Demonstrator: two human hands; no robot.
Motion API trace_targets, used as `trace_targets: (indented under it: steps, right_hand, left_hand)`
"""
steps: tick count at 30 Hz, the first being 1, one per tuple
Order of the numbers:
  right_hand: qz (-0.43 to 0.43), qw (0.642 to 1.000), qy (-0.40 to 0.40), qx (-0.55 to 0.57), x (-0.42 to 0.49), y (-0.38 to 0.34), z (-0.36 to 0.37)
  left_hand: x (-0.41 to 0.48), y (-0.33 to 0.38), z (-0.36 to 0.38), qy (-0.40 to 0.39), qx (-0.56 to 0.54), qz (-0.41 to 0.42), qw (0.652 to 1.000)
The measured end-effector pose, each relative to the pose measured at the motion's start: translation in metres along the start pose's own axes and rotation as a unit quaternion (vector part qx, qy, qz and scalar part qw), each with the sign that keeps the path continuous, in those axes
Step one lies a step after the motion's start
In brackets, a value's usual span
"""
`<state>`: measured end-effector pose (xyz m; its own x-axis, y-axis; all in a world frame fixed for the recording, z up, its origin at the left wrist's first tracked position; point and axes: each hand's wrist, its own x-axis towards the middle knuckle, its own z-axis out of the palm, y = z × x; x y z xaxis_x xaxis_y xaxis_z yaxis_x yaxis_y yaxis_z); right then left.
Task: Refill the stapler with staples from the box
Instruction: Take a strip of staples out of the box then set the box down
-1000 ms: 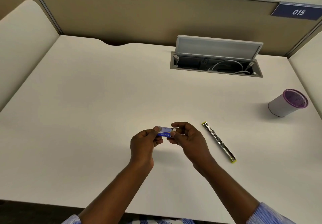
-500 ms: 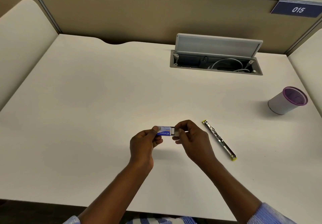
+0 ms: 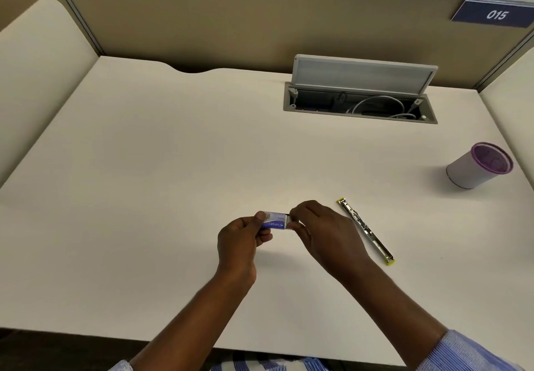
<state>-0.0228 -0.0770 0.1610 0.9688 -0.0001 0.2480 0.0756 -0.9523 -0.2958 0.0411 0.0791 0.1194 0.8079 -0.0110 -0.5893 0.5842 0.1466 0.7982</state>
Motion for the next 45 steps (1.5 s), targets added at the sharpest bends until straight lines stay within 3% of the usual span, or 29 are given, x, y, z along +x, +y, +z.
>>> trace_targets:
  steps: [6, 21, 32, 45]
  right_hand:
    - [-0.015, 0.999, -0.015, -0.04, 0.0, 0.004, 0.002]
    - [-0.083, 0.995, -0.054, 0.017, 0.005, 0.015, -0.001]
    - [-0.127, 0.988, -0.082, -0.001, 0.006, 0.018, -0.008]
    - [-0.13, 0.987, -0.089, 0.036, 0.011, 0.02, -0.007]
  left_hand:
    - [0.0, 0.001, 0.001, -0.007, 0.013, 0.007, 1.0]
    - [-0.004, 0.003, 0.0, -0.02, 0.008, 0.007, 1.0]
    - [-0.005, 0.001, -0.001, -0.018, 0.007, -0.005, 1.0]
    - [0.0, -0.003, -0.003, -0.008, 0.009, -0.012, 1.0]
